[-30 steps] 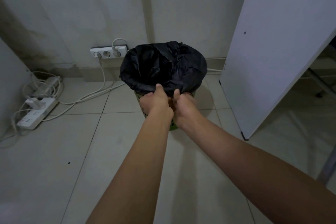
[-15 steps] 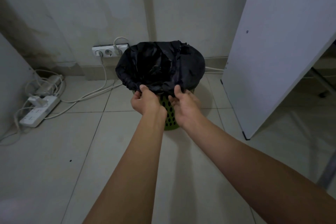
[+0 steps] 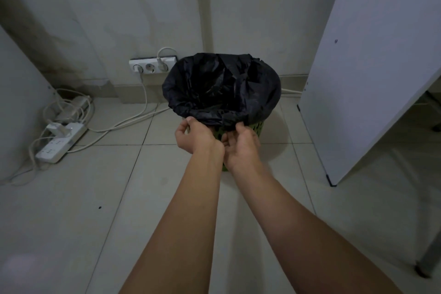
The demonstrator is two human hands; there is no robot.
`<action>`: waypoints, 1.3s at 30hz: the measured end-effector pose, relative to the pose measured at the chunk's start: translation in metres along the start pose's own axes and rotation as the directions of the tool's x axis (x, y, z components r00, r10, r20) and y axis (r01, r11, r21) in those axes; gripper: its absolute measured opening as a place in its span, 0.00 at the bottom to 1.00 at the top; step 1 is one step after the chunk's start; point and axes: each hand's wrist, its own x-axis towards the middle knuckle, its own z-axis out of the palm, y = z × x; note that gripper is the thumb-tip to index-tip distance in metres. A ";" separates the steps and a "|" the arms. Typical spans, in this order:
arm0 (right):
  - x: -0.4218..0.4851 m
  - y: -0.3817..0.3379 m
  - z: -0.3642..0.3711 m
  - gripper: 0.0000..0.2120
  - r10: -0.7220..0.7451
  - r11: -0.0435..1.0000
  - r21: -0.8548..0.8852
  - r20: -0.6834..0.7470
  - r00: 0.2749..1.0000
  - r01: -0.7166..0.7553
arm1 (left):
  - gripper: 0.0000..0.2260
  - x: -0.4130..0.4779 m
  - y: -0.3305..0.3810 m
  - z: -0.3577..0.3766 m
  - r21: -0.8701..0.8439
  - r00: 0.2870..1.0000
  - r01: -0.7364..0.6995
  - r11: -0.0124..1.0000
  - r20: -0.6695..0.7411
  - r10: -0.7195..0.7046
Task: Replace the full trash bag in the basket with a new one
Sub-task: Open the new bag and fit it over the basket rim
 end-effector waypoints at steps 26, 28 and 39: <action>-0.004 -0.010 0.011 0.08 -0.059 0.966 -0.248 0.050 0.997 0.069 | 0.22 -0.004 0.002 -0.002 -0.001 0.966 0.023 1.000 0.259 -0.022; -0.003 -0.004 0.006 0.04 -0.095 0.960 -0.259 0.062 0.994 0.108 | 0.26 -0.008 -0.001 0.000 -0.006 0.971 -0.001 1.000 0.239 0.002; -0.011 -0.022 0.010 0.17 -0.205 0.896 -0.402 0.002 0.979 0.189 | 0.13 0.013 0.003 -0.001 -0.111 1.000 0.017 0.994 0.009 -0.016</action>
